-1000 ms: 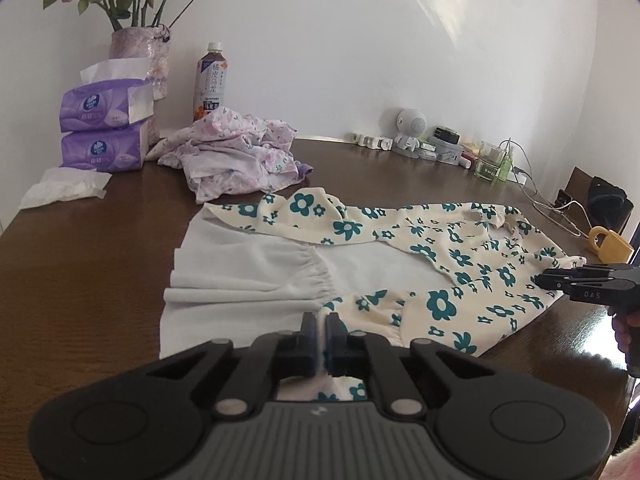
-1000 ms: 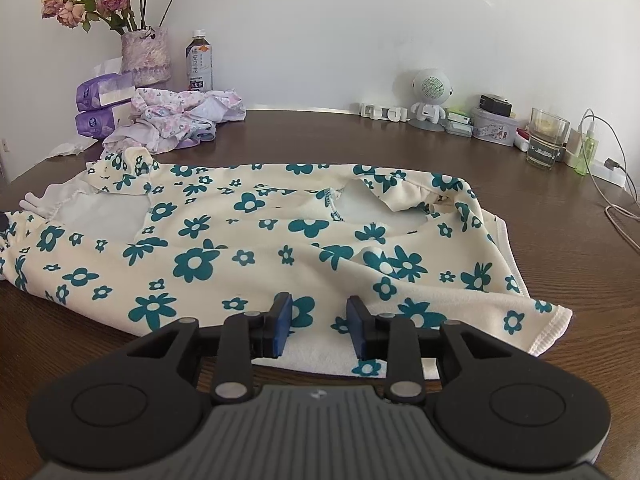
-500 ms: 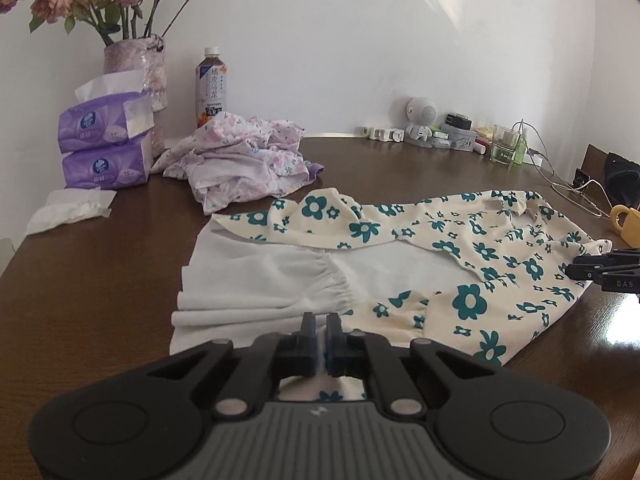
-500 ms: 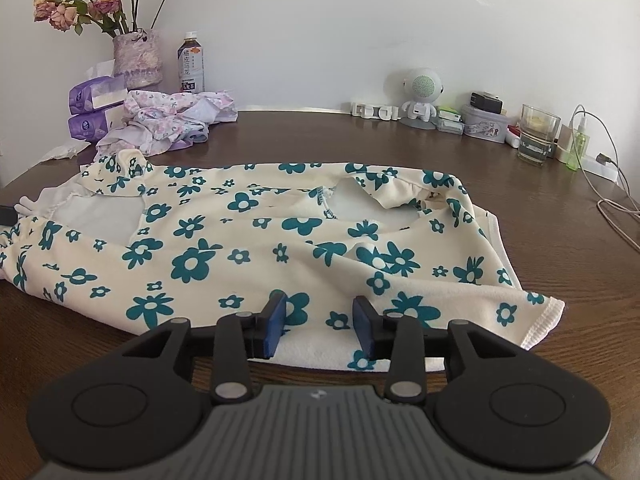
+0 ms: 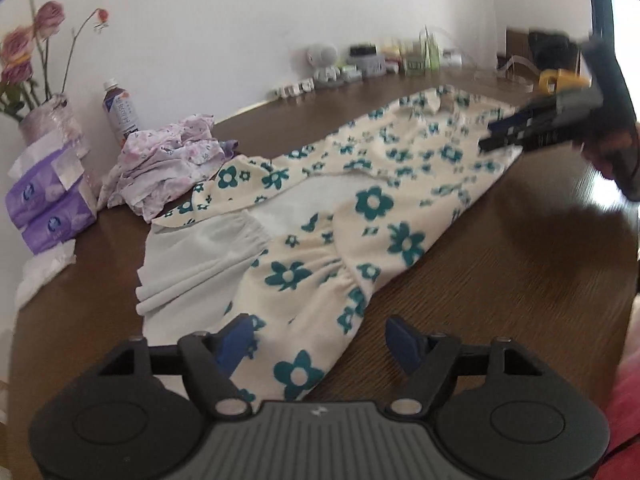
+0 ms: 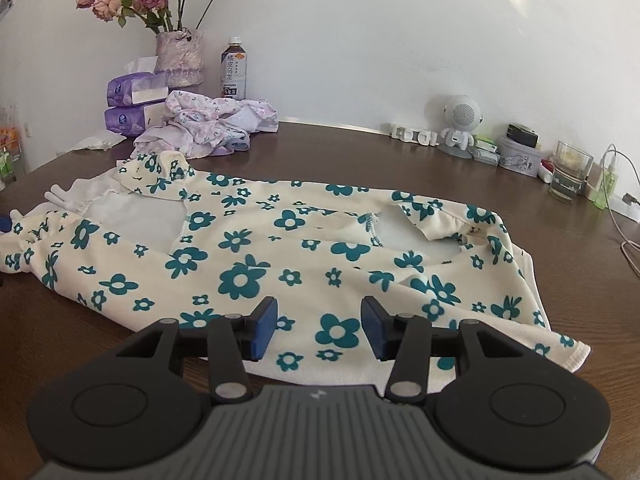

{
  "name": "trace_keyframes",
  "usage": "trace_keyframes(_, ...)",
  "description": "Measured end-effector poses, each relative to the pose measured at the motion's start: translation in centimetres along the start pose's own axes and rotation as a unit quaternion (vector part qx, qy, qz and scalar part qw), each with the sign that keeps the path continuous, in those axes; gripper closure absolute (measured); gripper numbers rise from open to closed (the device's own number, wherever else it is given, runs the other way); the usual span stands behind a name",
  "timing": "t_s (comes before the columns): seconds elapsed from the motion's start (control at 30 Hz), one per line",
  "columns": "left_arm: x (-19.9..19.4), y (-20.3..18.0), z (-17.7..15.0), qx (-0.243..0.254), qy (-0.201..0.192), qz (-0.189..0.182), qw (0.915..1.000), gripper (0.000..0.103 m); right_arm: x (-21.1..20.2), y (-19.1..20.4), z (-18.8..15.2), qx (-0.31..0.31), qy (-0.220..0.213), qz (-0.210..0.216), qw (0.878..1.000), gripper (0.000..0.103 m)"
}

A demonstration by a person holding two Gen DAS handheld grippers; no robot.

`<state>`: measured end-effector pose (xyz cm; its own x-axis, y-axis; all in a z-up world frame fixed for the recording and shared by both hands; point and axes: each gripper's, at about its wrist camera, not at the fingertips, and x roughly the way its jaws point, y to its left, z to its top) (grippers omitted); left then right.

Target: Fold clothes

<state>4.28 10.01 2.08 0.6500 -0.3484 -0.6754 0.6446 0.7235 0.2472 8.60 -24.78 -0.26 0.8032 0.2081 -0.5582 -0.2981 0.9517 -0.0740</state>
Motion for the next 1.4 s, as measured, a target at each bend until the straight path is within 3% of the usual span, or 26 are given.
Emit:
trace_keyframes(0.1, 0.9, 0.1, 0.5, 0.034, 0.013, 0.020, 0.9991, 0.091, 0.5, 0.4, 0.0, -0.012, 0.009, -0.013, 1.000, 0.056)
trace_keyframes(0.2, 0.7, -0.1, 1.4, 0.070, -0.009, 0.055, 0.9960, 0.093, 0.8, 0.3, -0.4, -0.012, 0.018, -0.026, 0.999, 0.054)
trace_keyframes(0.3, 1.4, -0.7, 1.7, 0.107, -0.013, 0.080, 0.9909, 0.092, 0.8, 0.1, -0.6, -0.005, 0.018, -0.025, 1.000, 0.053)
trace_keyframes(0.43, 2.3, -0.6, 0.5, 0.110, 0.012, 0.094, 0.9894, 0.088, 0.7, -0.1, -0.7, 0.000, 0.018, -0.024, 1.000, 0.052)
trace_keyframes(0.8, 0.3, 2.4, -2.8, 0.012, 0.032, 0.151, 0.9880, 0.086, 0.7, 0.0, -0.6, 0.001, 0.019, -0.028, 0.999, 0.050)
trace_keyframes(0.87, -0.3, 3.1, -3.4, -0.020, 0.030, 0.161, 0.9864, 0.082, 0.7, 0.0, -0.6, 0.000, 0.018, -0.030, 0.999, 0.049)
trace_keyframes(0.9, -0.6, 3.5, -3.6, -0.035, 0.029, 0.165, 0.9851, 0.074, 0.7, 0.0, -0.6, -0.001, 0.018, -0.031, 0.999, 0.049)
trace_keyframes(0.93, -1.0, 4.0, -3.8, -0.053, 0.027, 0.180, 0.9818, 0.065, 0.6, 0.0, -0.6, -0.001, 0.018, -0.032, 0.999, 0.049)
trace_keyframes(1.0, -1.9, 4.9, -4.3, -0.090, 0.023, 0.209, 0.9736, 0.058, 0.6, 0.1, -0.6, -0.002, 0.017, -0.032, 0.999, 0.049)
trace_keyframes(1.1, -3.8, 6.5, -4.5, -0.157, -0.007, 0.244, 0.9571, 0.055, 0.3, 0.1, -0.7, -0.004, 0.010, -0.035, 0.999, 0.049)
trace_keyframes(1.17, -5.2, 7.1, -4.1, -0.204, -0.047, 0.238, 0.9484, 0.050, -0.1, 0.2, -0.6, -0.003, -0.001, -0.039, 0.999, 0.049)
trace_keyframes(1.2, -5.8, 7.2, -3.6, -0.222, -0.073, 0.217, 0.9479, 0.049, -0.4, 0.2, -0.5, -0.001, -0.006, -0.039, 0.999, 0.049)
trace_keyframes(1.3, -5.3, 6.1, -1.4, -0.241, -0.130, 0.093, 0.9573, 0.049, -1.1, 0.5, 0.1, 0.009, -0.020, -0.017, 1.000, 0.049)
trace_keyframes(1.4, -2.1, 2.9, 1.7, -0.217, -0.145, -0.043, 0.9644, 0.049, -1.1, 1.6, 0.9, 0.012, -0.022, 0.029, 0.999, 0.055)
